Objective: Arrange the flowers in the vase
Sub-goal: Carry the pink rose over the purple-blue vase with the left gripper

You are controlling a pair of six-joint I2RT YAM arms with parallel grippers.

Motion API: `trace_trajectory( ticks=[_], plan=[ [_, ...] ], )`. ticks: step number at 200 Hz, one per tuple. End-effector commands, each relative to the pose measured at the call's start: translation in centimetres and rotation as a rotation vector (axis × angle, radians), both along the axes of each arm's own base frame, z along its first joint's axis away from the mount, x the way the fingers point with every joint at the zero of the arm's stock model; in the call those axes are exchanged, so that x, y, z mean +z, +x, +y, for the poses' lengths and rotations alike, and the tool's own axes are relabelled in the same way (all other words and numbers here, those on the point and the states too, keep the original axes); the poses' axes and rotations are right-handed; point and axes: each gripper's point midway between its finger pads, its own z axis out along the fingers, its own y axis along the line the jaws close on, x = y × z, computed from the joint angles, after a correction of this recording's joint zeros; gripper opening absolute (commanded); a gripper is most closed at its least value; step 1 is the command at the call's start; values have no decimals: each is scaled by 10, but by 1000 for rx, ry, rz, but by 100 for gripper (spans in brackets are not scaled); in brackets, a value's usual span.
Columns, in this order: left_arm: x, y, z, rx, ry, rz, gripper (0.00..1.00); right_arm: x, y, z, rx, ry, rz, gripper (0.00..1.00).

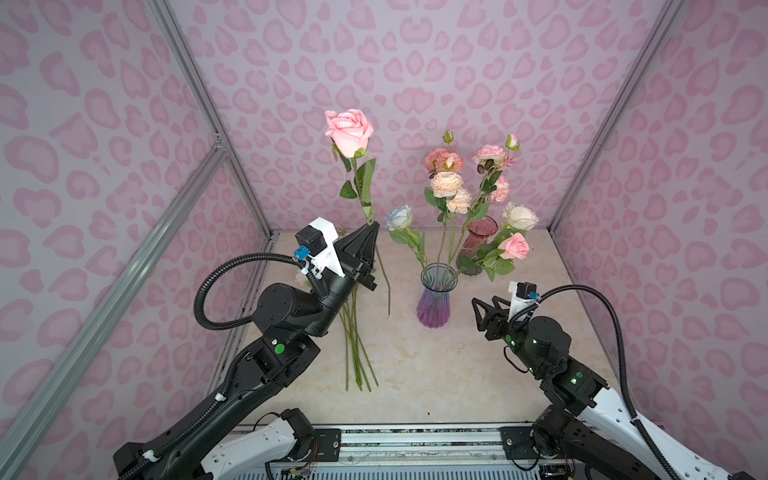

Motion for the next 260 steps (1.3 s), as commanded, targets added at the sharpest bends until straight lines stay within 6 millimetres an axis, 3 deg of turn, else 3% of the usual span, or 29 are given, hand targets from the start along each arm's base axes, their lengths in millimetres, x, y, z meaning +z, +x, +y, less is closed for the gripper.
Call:
trace_trajectory(
  ticks=[1, 35, 64, 67, 76, 107, 162, 168, 216, 260],
  plan=[
    [37, -15, -14, -74, -66, -143, 3, 2, 2, -4, -23, -9, -14, 68],
    [49, -8, -55, -136, -49, -218, 3, 2, 1, -6, -21, -7, -15, 68],
    [34, 16, -88, -145, -18, -205, 3, -3, -1, -5, -15, 5, -5, 67],
    [43, 16, -88, -143, -28, -220, 3, -3, -1, -5, -14, 5, -3, 67],
    [40, 22, -96, -145, -20, -213, 3, -4, -2, -6, -16, 3, -4, 68],
    [11, 47, -121, -122, 40, -166, 3, -6, -4, -13, -35, 14, -12, 68],
    [-36, 74, -140, -83, 114, -81, 3, -15, -5, -11, -17, 16, 4, 68],
    [-56, 78, -144, -83, 145, -53, 3, -15, -5, -11, -16, 17, 3, 68],
    [-116, 93, -151, -62, 208, 54, 3, -20, -5, -9, -4, 13, 12, 68],
    [-141, 103, -155, -53, 221, 123, 3, -21, -5, -9, -3, 16, 15, 68]
  ],
)
